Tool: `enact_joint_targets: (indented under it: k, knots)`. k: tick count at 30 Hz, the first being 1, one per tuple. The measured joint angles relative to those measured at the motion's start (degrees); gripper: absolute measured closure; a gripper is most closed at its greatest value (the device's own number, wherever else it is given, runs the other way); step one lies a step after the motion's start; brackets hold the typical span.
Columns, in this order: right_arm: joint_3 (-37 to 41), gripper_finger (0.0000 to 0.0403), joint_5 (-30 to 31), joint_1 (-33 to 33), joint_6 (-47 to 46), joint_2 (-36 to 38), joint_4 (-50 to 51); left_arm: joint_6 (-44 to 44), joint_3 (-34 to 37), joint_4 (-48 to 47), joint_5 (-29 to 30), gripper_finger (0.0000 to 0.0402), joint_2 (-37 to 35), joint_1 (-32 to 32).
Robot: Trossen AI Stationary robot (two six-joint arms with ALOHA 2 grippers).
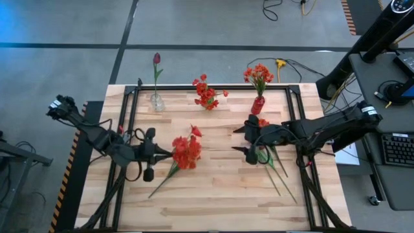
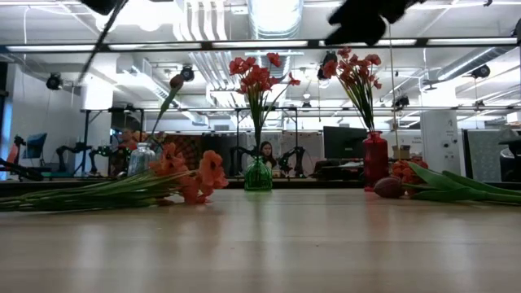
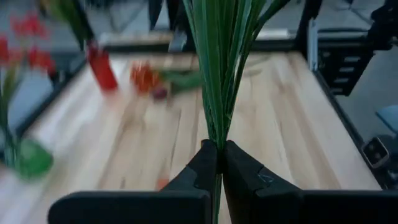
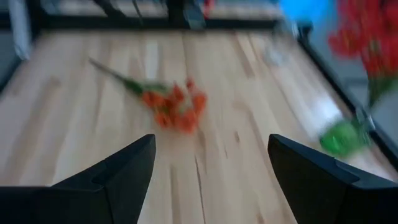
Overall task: Sort flowers into vase by color
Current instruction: Put the red flower into the green vase
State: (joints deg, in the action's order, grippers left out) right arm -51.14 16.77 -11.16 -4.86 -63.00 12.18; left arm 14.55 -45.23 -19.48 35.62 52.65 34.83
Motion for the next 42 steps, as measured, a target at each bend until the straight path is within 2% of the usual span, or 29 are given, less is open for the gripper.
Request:
enact_joint_targets:
  k: [6, 11, 15, 23, 27, 33, 37, 42]
  knots:
    - [3.5, 0.0101, -3.8, 0.0, 9.2, -4.8, -23.4, -16.1, 1.0, 15.8, 0.0, 0.0401, 5.6, -0.1]
    - [3.2, 0.0101, -4.0, 0.0, 14.2, -11.8, -36.4, -22.1, 1.0, 25.8, 0.0, 0.0401, 11.0, -0.8]
    - [1.4, 0.0101, -7.8, 0.0, 16.4, -17.2, -42.7, -24.7, 1.1, 31.4, 0.0, 0.0401, 14.6, -1.9]
    - [-4.8, 0.0101, -15.5, -0.2, 16.5, -23.4, -44.6, -24.8, 1.1, 36.6, 0.0, 0.0401, 19.3, -4.5]
    - [-7.0, 0.0101, -15.7, -1.0, 17.6, -24.8, -44.7, -24.6, 1.1, 37.8, 0.1, 0.0401, 20.8, -5.3]
    - [-9.0, 0.0105, -15.8, -1.4, 18.5, -26.0, -44.8, -24.6, 1.1, 39.3, 4.0, 0.0401, 22.1, -6.4]
    - [-9.7, 0.0126, -15.8, -1.6, 19.0, -26.4, -44.9, -24.4, 1.1, 39.6, 4.1, 0.0401, 22.4, -6.8]
    - [-10.3, 0.0178, -15.7, -1.6, 18.1, -26.5, -44.7, -24.4, 1.1, 39.7, 4.0, 0.0401, 22.4, -6.8]
